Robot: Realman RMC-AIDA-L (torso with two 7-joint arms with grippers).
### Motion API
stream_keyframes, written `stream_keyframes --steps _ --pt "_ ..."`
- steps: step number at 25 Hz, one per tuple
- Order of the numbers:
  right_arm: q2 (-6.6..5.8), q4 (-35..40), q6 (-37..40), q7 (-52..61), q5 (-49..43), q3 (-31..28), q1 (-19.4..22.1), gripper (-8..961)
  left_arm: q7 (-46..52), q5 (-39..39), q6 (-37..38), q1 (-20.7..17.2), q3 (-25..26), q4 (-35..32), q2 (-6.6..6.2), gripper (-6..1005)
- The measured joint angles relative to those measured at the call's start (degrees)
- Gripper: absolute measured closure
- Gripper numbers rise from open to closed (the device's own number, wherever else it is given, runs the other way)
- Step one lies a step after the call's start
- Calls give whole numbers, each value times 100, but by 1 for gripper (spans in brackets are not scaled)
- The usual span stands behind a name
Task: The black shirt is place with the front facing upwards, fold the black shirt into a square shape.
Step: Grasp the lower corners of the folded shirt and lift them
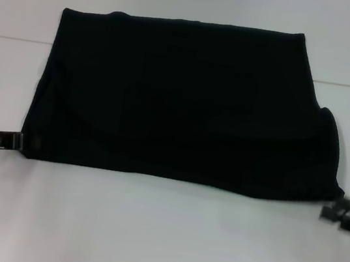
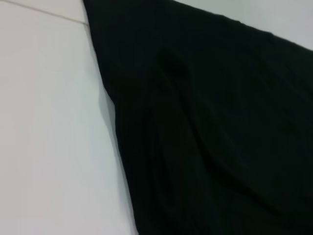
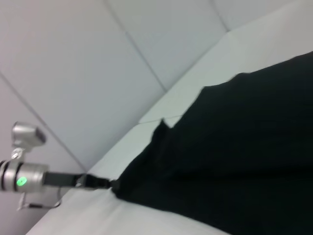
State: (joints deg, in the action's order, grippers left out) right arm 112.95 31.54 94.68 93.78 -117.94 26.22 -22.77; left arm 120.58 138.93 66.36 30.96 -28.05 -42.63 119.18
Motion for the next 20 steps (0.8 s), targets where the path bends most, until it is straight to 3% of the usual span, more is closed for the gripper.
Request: stream_keyframes --steps 5,11,13,17,20 --pt "-92 1454 7 2070 -465 51 -84 10 3 63 64 32 1 -30 -22 955" --pt "-302 2652 99 4498 -2101 46 -800 10 45 73 247 7 4 -266 -35 955" --pt "-278 2733 114 4785 -2553 72 -1110 10 45 73 302 4 2 -301 -26 955" --pt "-114 2560 -224 4943 -3250 249 -1642 11 40 74 370 5 2 -325 -20 955" --pt "-79 2171 -625 4971 -3388 463 -1826 11 32 74 413 2 11 -368 -22 955"
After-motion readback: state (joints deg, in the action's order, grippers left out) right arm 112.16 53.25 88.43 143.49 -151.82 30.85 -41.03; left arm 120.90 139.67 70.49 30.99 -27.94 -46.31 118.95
